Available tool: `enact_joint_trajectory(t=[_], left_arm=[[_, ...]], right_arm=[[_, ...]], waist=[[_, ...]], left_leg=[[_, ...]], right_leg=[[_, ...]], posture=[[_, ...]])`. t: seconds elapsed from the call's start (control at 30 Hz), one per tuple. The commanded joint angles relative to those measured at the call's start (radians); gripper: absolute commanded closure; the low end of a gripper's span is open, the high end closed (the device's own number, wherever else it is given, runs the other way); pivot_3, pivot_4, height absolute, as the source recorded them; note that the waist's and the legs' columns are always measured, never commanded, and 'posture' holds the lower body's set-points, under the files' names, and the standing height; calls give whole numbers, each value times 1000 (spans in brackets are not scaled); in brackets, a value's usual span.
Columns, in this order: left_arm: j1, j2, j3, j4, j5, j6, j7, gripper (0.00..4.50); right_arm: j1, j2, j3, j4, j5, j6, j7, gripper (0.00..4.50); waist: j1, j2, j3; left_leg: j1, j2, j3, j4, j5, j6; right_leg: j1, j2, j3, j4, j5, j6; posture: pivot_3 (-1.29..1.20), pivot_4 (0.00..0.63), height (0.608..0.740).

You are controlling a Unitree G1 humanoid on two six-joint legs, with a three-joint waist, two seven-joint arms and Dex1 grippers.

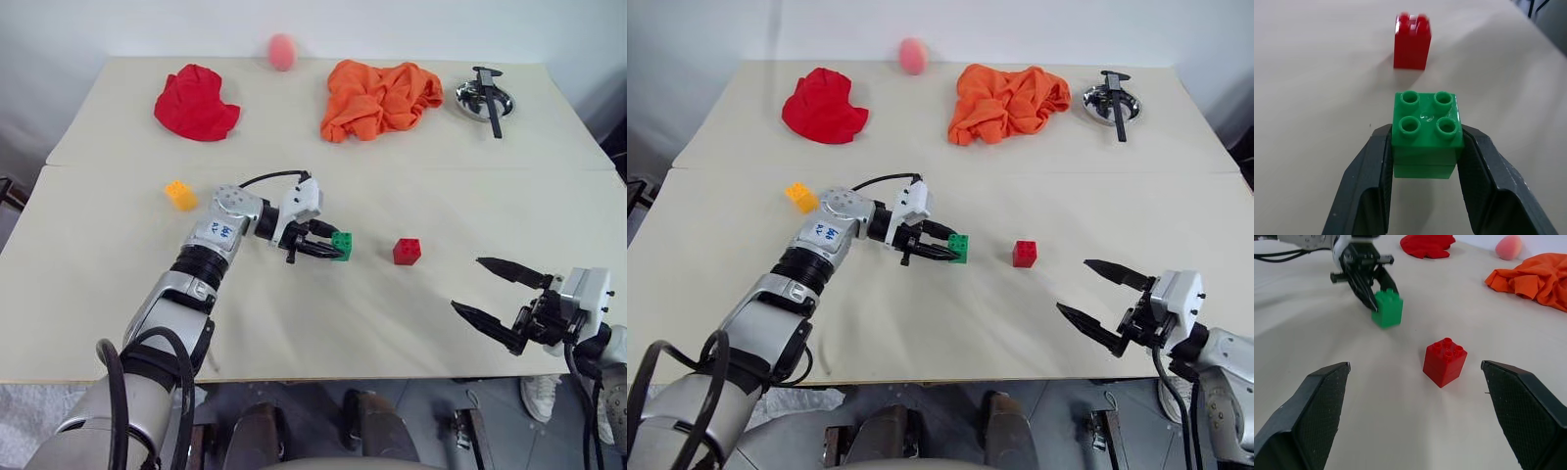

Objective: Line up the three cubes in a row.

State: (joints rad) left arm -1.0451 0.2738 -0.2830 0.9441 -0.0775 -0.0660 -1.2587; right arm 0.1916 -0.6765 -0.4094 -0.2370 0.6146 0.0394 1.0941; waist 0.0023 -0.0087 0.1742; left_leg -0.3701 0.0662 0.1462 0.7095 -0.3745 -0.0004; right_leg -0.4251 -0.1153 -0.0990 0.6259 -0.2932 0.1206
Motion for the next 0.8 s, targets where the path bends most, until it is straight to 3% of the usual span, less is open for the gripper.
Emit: enact_joint_trajectory(t=[0.03, 0.17, 0.4, 0.43, 0.47, 0.57, 0.7, 0.8], left_arm=[[-37, -16, 15, 60, 42, -80, 46, 3017], [-49, -24, 36, 94, 41, -92, 18, 3017], [-35, 5, 147, 17, -49, -104, -75, 742], [-8, 44, 180, -33, -84, -102, -116, 460], [13, 72, 203, -72, -109, -99, -145, 460], [164, 174, 319, -266, -212, -82, -149, 60], [404, 257, 454, -517, -279, -10, 1, 21], [668, 287, 612, -752, -320, 31, 167, 21]], right_arm=[[18, 14, -18, -42, 1, -24, -14, 0], [18, 18, -8, -49, 1, -21, -17, 0], [-32, 13, 35, -33, 2, -9, -4, 0], [-66, 14, 60, -32, 6, 3, -2, 0], [-90, 15, 78, -32, 8, 12, 0, 0], [-194, 27, 145, -27, 12, 49, -15, 0], [-278, 48, 205, -21, 1, 47, -3, 0], [-352, 71, 245, -2, -10, 38, 0, 0]], waist=[[2, 0, 0], [13, 0, 0], [20, 0, 0], [17, 0, 0], [7, 0, 0], [-11, 1, -1], [-23, 2, 0], [-21, 1, 0]], left_leg=[[0, 0, 0, 1, 0, 0], [0, 0, 0, 2, 0, 1], [-1, 0, 0, 3, 0, 1], [-1, 0, 0, 3, 0, 1], [-1, 0, 0, 3, 0, 1], [0, 1, 0, 2, 0, 0], [1, 1, -2, 2, 0, 0], [-1, 1, -2, 4, -1, 2]], right_leg=[[0, 0, 0, 0, 0, 0], [0, 0, 0, 0, 0, 0], [0, 0, 0, 0, 0, 0], [0, 0, 0, 1, 0, 0], [0, 0, 0, 1, 0, 0], [-1, 0, 1, 3, 0, -1], [-1, 0, 1, 4, -1, -2], [-1, -1, 1, 4, -1, -1]], posture=[[0, 150, 740], [0, 150, 740], [0, 150, 740], [0, 150, 740], [0, 150, 740], [0, 150, 740], [0, 150, 740], [0, 150, 740]])
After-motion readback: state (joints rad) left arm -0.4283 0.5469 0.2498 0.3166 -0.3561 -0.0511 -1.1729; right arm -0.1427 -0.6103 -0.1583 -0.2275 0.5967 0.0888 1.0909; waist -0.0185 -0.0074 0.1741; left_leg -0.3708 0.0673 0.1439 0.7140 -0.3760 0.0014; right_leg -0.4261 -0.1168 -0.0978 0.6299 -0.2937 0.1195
